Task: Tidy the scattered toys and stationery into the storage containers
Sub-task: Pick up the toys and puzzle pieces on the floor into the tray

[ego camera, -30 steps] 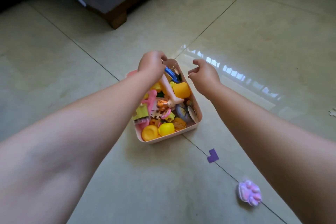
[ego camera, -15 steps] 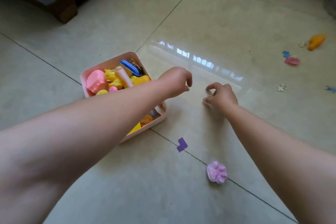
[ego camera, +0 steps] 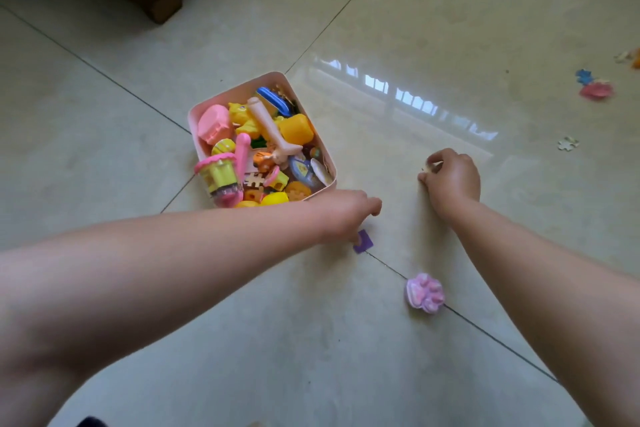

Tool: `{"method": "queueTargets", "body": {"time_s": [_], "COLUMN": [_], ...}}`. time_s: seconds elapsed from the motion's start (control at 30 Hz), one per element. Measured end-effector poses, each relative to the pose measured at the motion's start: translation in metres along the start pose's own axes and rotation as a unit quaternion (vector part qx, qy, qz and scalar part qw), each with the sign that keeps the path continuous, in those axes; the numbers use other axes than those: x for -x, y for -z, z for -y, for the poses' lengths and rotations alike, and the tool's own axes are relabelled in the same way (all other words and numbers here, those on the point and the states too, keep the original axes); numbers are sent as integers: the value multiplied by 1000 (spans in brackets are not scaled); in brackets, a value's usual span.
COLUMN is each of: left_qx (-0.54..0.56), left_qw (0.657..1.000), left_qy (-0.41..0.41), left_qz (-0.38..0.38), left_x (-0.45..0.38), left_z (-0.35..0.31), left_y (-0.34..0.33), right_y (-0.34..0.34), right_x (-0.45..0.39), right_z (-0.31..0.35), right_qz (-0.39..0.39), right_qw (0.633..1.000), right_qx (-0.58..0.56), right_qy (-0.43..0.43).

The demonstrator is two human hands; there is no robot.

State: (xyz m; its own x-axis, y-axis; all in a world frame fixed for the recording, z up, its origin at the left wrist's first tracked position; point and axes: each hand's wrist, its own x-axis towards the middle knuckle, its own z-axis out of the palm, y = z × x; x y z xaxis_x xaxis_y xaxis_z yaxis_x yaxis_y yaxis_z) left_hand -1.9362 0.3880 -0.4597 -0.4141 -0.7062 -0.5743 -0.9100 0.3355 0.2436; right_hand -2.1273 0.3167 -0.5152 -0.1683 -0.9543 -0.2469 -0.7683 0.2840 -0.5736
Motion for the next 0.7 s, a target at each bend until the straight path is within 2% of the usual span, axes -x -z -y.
{"method": "queueTargets", "body": {"time_s": [0.1,0.23,0.37,0.57,0.7], "left_qx": [-31,-22,-28,-36,9], "left_qw": [999,998,999,999,999], "left_qy": [1,42,38,16,53], "left_qz": [10,-28,-20,17,6], "left_x": [8,3,-3,-3,3], "left_z": [-4,-13,-23,-25,-26], "left_y": [-15,-19,-15,-11,-15], "right_y": [5,9,15,26,22], "right_x": [8,22,25,15,12], "right_z": [-4,-15,-23,-17,-5], "right_qz": [14,17,25,104,143], "right_qw": [1000,999,999,994,986], "right_qx": [24,-31,-31,-11,-63], "right_qy": [7,-4,-8,-18,-53]}}
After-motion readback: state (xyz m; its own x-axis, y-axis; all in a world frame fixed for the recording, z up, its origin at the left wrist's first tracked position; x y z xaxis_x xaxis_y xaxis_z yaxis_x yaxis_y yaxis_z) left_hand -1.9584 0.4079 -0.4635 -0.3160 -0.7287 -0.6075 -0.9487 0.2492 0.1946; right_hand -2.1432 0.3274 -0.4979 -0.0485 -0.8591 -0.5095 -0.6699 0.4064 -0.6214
